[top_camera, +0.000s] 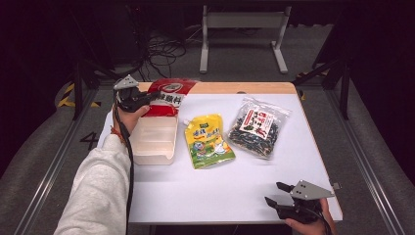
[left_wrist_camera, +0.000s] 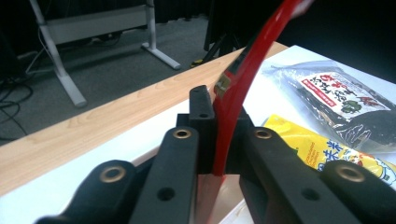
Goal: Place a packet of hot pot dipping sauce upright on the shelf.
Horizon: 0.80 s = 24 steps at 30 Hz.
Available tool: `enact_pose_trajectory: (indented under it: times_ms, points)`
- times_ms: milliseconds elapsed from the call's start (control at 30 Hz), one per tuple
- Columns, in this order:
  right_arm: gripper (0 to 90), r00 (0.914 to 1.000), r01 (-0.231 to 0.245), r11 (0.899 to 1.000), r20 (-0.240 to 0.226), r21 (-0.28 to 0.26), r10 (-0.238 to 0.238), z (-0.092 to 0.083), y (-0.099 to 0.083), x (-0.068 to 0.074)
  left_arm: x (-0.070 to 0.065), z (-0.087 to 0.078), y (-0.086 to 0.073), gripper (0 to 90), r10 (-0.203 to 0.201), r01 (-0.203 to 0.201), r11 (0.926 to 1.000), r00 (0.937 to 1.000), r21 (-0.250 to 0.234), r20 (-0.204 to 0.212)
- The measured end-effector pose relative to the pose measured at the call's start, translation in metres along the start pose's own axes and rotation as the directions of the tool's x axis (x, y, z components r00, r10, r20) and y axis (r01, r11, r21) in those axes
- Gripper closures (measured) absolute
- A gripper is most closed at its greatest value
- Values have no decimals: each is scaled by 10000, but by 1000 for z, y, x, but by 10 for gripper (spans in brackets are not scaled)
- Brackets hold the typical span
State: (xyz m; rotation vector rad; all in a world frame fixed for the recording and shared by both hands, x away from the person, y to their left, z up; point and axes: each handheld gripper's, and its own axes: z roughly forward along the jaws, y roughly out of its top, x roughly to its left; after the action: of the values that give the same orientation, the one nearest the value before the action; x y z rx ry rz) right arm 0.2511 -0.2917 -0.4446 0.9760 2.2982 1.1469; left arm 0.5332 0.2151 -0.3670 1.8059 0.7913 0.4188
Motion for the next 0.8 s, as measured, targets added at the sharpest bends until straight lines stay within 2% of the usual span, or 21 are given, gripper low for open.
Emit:
enact_pose_trajectory:
  times_ms: [100, 200, 267, 300, 400, 500, 600, 667, 800]
  points:
    - [353, 10000, 16, 10000, 9, 43, -16, 0, 0, 0, 0, -1, -1, 832, -82, 83, 9999, 10000, 93, -27]
    - [353, 10000, 86, 9999, -47, 81, -85, 2, 0, 1, 0, -5, -1, 817, 92, -87, 9997, 9997, 214, -212]
    - [353, 9999, 110, 9999, -43, 67, -110, 2, 1, 1, 0, -7, -1, 834, 73, -64, 9992, 9997, 383, -240]
    - [353, 9999, 119, 9999, -36, 70, -119, 2, 1, 1, 0, -8, -2, 844, 226, -208, 9983, 9992, 548, -333]
    - [353, 9999, 131, 9999, -35, 88, -131, 3, 2, 1, 1, -9, -5, 877, 350, -315, 9965, 9984, 775, -448]
    - [353, 9998, 162, 9998, -72, 126, -161, 5, 2, 1, 5, -10, -9, 889, 338, -262, 9933, 9972, 1128, -661]
    - [353, 9998, 168, 9998, -109, 146, -166, 7, 3, 1, 10, -13, -15, 890, 157, -83, 9930, 9980, 1180, -616]
    - [354, 9997, 193, 9997, -125, 149, -191, 7, 4, 1, 9, -14, -16, 890, 106, -32, 9928, 9981, 1196, -613]
    - [354, 9998, 156, 9998, -139, 128, -154, 8, 4, 1, 8, -14, -16, 889, 197, -110, 9921, 9974, 1246, -689]
